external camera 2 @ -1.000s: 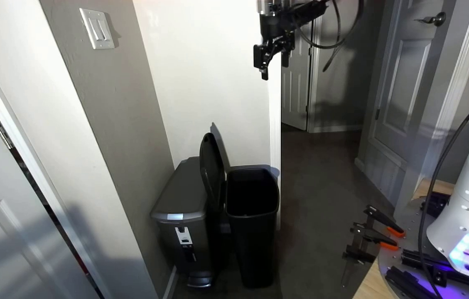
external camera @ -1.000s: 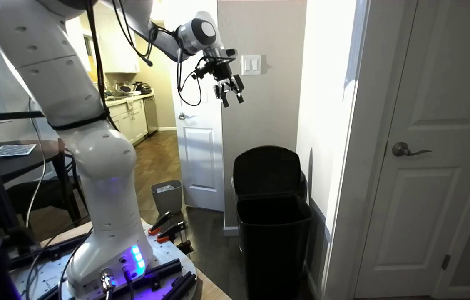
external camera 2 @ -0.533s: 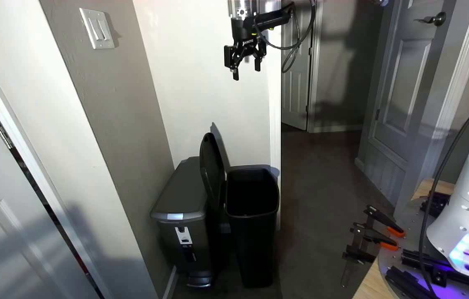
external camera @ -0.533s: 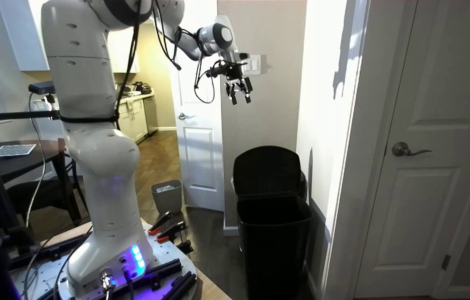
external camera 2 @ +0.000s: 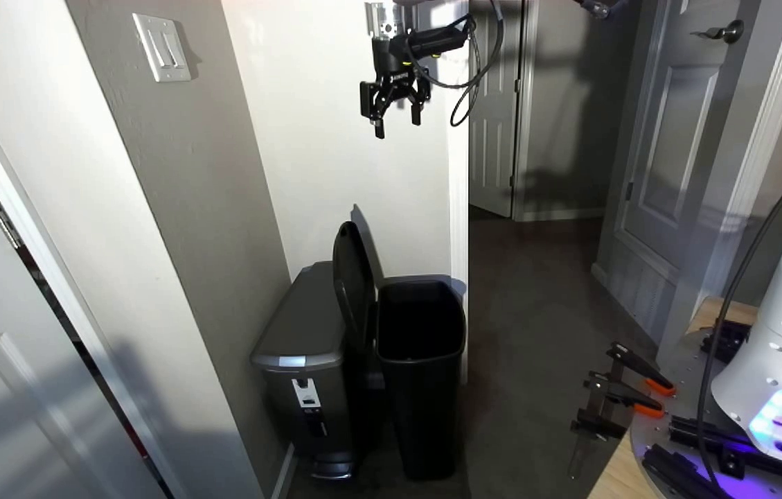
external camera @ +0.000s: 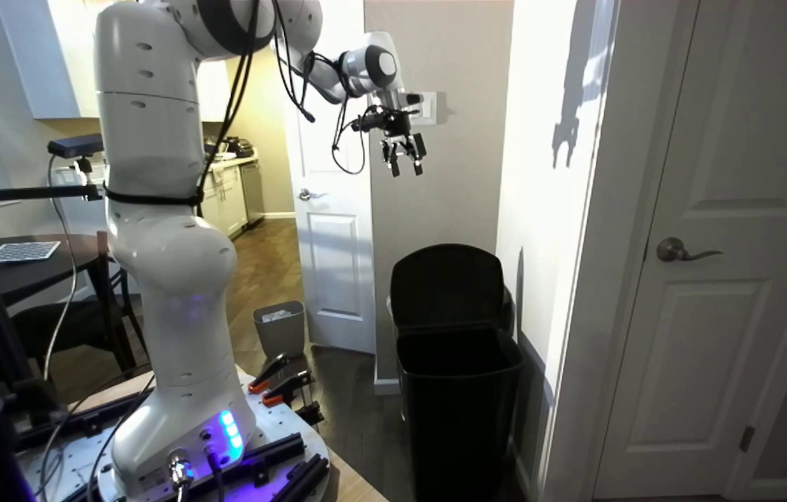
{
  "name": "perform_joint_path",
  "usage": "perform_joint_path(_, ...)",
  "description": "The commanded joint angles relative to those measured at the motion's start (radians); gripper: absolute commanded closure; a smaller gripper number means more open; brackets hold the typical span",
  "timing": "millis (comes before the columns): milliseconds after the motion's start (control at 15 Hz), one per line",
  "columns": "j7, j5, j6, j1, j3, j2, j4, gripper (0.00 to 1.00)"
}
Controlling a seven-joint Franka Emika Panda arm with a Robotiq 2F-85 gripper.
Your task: Close the bin
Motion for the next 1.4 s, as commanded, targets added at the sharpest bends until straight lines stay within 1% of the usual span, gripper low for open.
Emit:
perform_joint_path(0,-0.003,0.005,-0.003,0.037,-0.038,0.000,0.004,0.00)
perform_joint_path(200,-0.003,0.005,-0.004,0.037,-0.038,0.000,0.004,0.00)
perform_joint_path(400,0.029,-0.029,-0.050,0.052,-0.055,0.066,0.096,0.00)
perform_joint_path(800,0.063,-0.059,-0.223,0.117,-0.121,0.306,0.439,0.00)
perform_joint_path(1067,0.076,-0.040,-0.374,0.162,-0.171,0.474,0.666,0.00)
perform_joint_path(1333,0.066,-0.019,-0.516,0.189,-0.201,0.610,0.862,0.00)
